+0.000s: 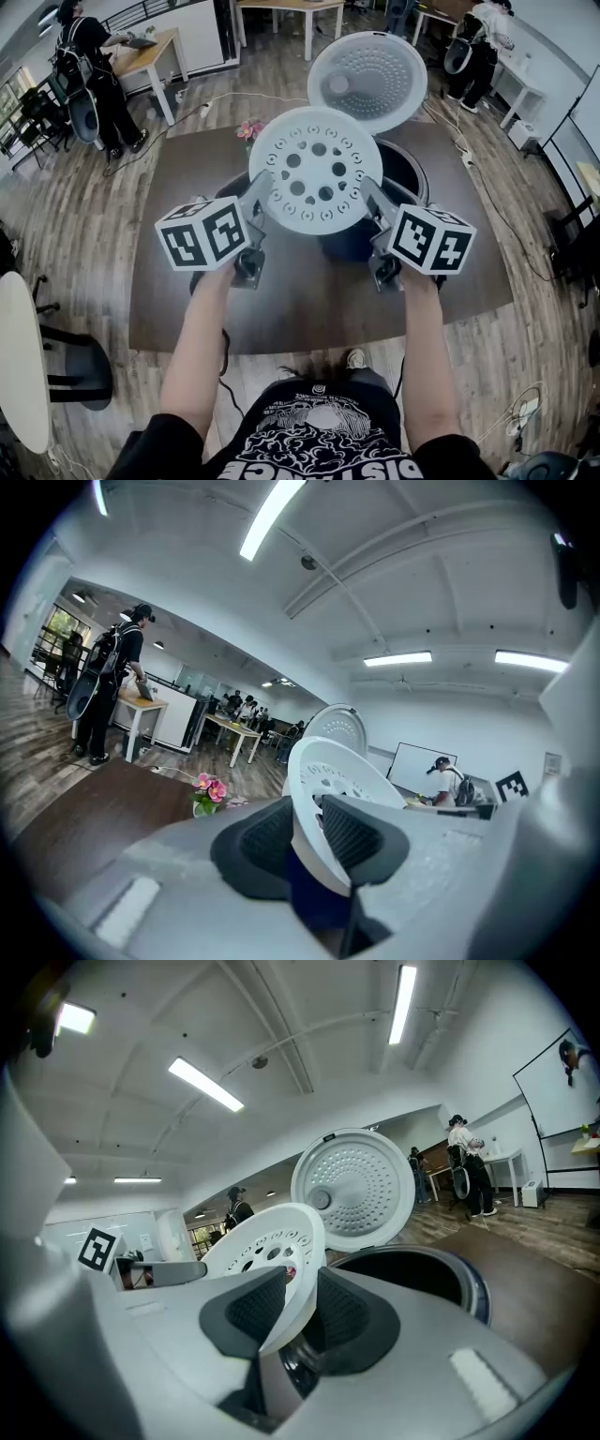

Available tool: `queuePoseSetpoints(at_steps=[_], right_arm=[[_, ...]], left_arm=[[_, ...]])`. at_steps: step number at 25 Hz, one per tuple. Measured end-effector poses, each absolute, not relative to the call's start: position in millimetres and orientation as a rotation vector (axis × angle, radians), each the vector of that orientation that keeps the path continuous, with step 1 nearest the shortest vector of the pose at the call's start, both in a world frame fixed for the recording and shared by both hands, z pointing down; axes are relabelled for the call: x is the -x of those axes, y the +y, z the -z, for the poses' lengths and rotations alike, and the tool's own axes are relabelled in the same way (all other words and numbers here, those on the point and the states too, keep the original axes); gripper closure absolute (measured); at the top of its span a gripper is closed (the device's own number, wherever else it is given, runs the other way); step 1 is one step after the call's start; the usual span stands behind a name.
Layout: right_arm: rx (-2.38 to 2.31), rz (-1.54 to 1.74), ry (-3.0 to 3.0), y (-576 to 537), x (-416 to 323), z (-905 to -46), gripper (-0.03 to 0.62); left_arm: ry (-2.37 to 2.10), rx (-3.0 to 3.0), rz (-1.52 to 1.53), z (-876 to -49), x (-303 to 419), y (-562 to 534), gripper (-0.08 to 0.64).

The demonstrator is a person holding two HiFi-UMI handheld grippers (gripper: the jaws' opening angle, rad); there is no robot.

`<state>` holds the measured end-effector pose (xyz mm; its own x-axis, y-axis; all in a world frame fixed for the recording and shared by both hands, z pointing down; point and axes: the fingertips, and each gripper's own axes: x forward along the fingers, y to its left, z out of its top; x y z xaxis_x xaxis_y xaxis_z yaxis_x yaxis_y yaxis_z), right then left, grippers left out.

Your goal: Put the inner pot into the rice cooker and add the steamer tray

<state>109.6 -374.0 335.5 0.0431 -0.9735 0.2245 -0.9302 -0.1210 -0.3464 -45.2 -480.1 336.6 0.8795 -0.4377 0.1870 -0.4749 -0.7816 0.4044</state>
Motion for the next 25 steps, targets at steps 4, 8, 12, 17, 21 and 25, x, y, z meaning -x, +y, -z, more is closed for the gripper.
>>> queuePoseSetpoints(at_steps=[4,8,12,17,21,25], right_arm=[[2.221,0.615,1.971,-363.2,-133.0,-338.4,0.489],[2.239,0.632,1.944,-349.1,-173.6,-342.2,0.488],[2.255,0.654,1.926,-342.6,-195.0,-351.6,0.491],[2.259,0.686,1.925,-341.8,-225.3,-357.8,0.492],[2.261,0.735,1.935,-342.4,-247.7,-365.6,0.491],[2.278,0.754,1.942,-346.2,-250.0,-375.7,0.489]], left_arm=[[-0.641,-2.62,-0.139,-340.0,20.0,-472.5,0.458],[-0.625,-2.624,-0.152,-339.8,-22.6,-460.4,0.457],[-0.608,-2.624,-0.188,-350.6,-44.0,-452.7,0.458],[-0.625,-2.618,-0.221,-357.9,-73.3,-449.4,0.457],[-0.654,-2.601,-0.266,-364.7,-93.5,-447.7,0.457],[-0.677,-2.599,-0.31,-377.0,-96.0,-451.8,0.457]])
